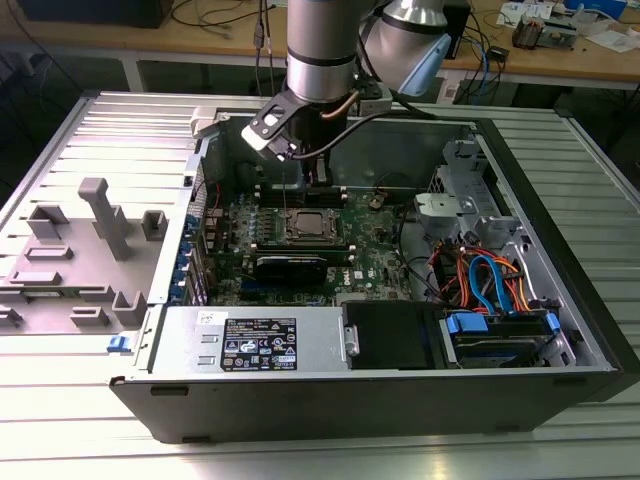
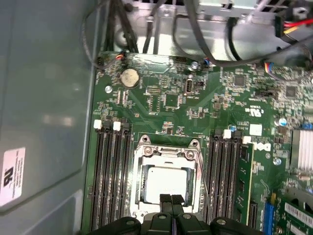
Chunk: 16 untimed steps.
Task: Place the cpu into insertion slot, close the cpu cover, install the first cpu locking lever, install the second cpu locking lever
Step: 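Install the first cpu locking lever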
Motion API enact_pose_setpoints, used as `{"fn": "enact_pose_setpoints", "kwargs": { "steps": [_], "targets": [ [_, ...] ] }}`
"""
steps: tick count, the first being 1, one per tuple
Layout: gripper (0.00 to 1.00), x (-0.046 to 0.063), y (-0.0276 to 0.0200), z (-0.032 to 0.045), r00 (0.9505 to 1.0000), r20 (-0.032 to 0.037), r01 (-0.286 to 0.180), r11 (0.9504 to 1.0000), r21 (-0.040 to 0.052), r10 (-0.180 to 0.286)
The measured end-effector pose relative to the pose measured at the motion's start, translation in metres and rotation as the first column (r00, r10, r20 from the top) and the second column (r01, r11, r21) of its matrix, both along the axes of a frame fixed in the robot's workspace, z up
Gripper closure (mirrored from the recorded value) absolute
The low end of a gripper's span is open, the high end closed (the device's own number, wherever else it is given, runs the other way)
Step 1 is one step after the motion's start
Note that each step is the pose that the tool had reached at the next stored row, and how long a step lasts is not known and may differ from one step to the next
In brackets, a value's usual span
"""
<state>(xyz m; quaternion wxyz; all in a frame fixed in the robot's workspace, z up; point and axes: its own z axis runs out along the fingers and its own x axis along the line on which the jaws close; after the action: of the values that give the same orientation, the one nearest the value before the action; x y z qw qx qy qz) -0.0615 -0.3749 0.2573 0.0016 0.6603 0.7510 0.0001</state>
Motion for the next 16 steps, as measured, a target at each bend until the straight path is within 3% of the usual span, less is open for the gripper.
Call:
{"fn": "enact_pose_setpoints", "kwargs": {
  "steps": [3, 7, 10, 11, 13, 14, 16],
  "targets": [
    [0.89, 0.0000, 0.0000, 0.0000, 0.9964, 0.0000, -0.084, 0.9964, 0.0000, 0.084],
    [0.89, -0.0001, 0.0000, 0.0000, 0.9823, 0.0000, -0.187, 0.9823, 0.0000, 0.187],
    [0.89, -0.0001, 0.0000, -0.0001, 0.9597, 0.0001, -0.281, 0.9597, 0.0000, 0.281],
    [0.89, -0.0001, 0.0000, 0.0000, 0.9548, 0.0000, -0.297, 0.9548, 0.0000, 0.297],
    [0.89, -0.0003, 0.0000, 0.0000, 0.9393, 0.0000, -0.343, 0.9393, 0.0000, 0.343],
    [0.89, -0.0003, 0.0000, -0.0001, 0.9341, 0.0000, -0.357, 0.9341, 0.0000, 0.357],
    [0.89, -0.0003, 0.0000, -0.0001, 0.9332, 0.0000, -0.359, 0.9332, 0.0001, 0.359]
  ]
}}
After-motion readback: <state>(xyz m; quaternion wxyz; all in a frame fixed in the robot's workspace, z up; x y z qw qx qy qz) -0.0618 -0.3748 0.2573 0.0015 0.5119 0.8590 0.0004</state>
